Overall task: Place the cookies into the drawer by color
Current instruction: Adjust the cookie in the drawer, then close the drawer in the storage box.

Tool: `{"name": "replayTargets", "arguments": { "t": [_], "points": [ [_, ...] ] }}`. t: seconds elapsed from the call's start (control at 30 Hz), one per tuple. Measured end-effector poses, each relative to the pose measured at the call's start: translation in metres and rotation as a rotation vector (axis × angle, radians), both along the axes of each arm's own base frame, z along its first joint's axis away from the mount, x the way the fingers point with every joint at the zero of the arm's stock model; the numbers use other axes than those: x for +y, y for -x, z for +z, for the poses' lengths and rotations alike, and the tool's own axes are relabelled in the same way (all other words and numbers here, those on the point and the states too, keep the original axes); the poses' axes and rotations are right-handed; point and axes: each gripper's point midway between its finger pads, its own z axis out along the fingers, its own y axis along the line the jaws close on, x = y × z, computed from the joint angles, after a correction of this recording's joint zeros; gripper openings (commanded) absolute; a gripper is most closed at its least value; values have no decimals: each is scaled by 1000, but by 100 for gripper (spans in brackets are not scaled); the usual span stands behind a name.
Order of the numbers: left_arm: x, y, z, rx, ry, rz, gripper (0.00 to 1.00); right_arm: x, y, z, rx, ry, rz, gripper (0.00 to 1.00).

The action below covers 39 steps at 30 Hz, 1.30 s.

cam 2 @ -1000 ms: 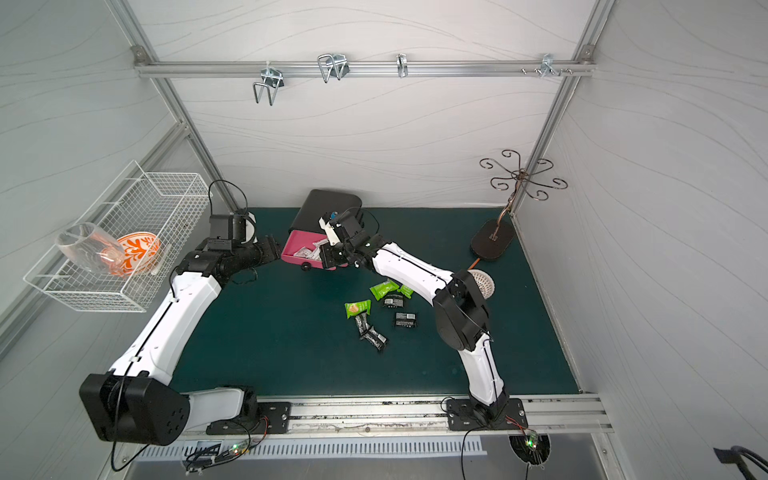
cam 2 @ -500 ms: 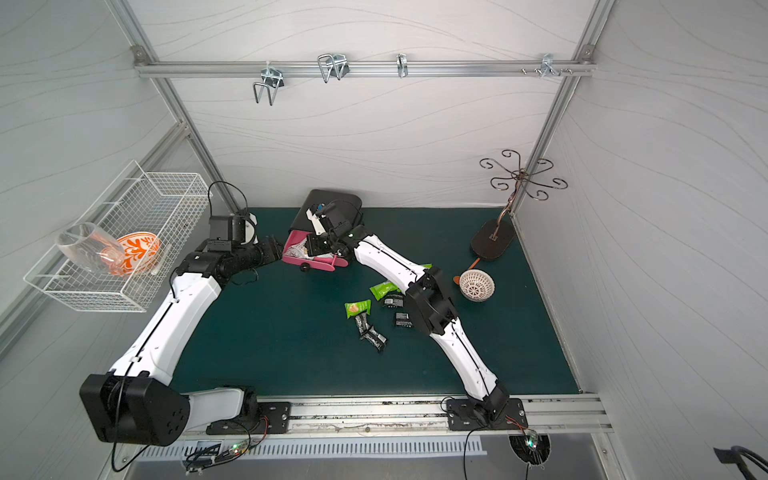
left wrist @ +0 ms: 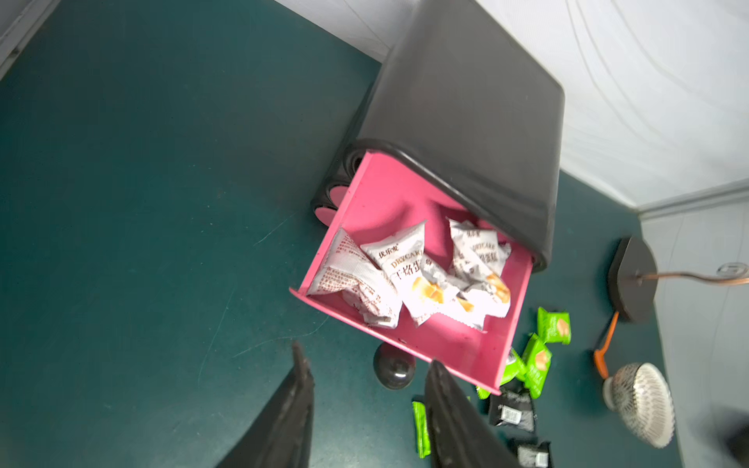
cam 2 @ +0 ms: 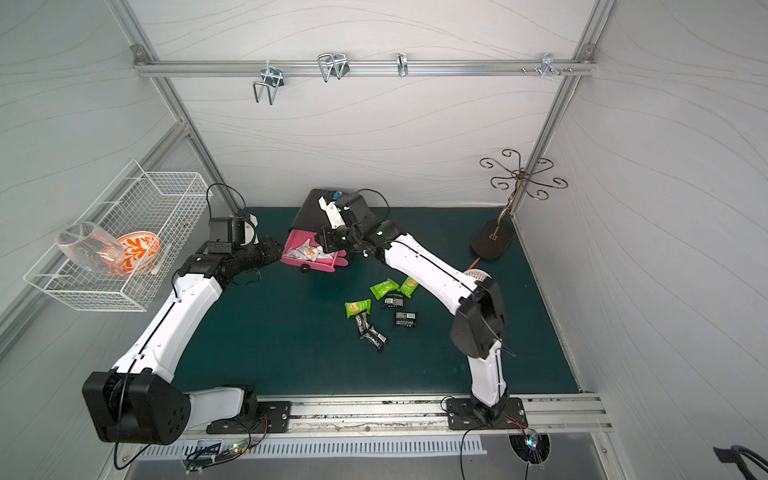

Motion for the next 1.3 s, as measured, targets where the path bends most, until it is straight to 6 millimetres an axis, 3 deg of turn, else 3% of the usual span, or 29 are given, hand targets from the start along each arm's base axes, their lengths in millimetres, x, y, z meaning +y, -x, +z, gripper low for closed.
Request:
{"name": "replayTargets", "arguments": {
  "t": [0.07, 0.17, 0.2, 0.3, 0.47, 0.73, 1.03, 1.3],
  "points": [
    [-8, 5, -14, 20, 43, 5, 36, -31, 23, 24, -33, -27, -11, 21],
    [-22, 19, -43, 68, 79, 6, 33, -75, 53, 36, -61, -45, -39, 23],
    [-28, 24, -52, 89, 90, -2, 29, -88, 62, 36, -67, -44, -49, 23],
    [-43, 34, -79, 139, 145, -4, 0, -125, 85, 27, -67, -35, -88, 25],
    [-57, 24, -104, 176, 243, 10, 0, -168, 108, 12, -59, -15, -157, 28],
    [-62, -5, -103, 114, 315, 51, 0, -190, 113, 11, -60, 0, -218, 31],
    [-66, -37, -88, 52, 347, 60, 0, -193, 113, 6, -36, 15, -232, 35],
    [-70, -66, -88, 26, 375, 73, 0, -193, 113, -2, -19, 31, -234, 36]
  ]
}}
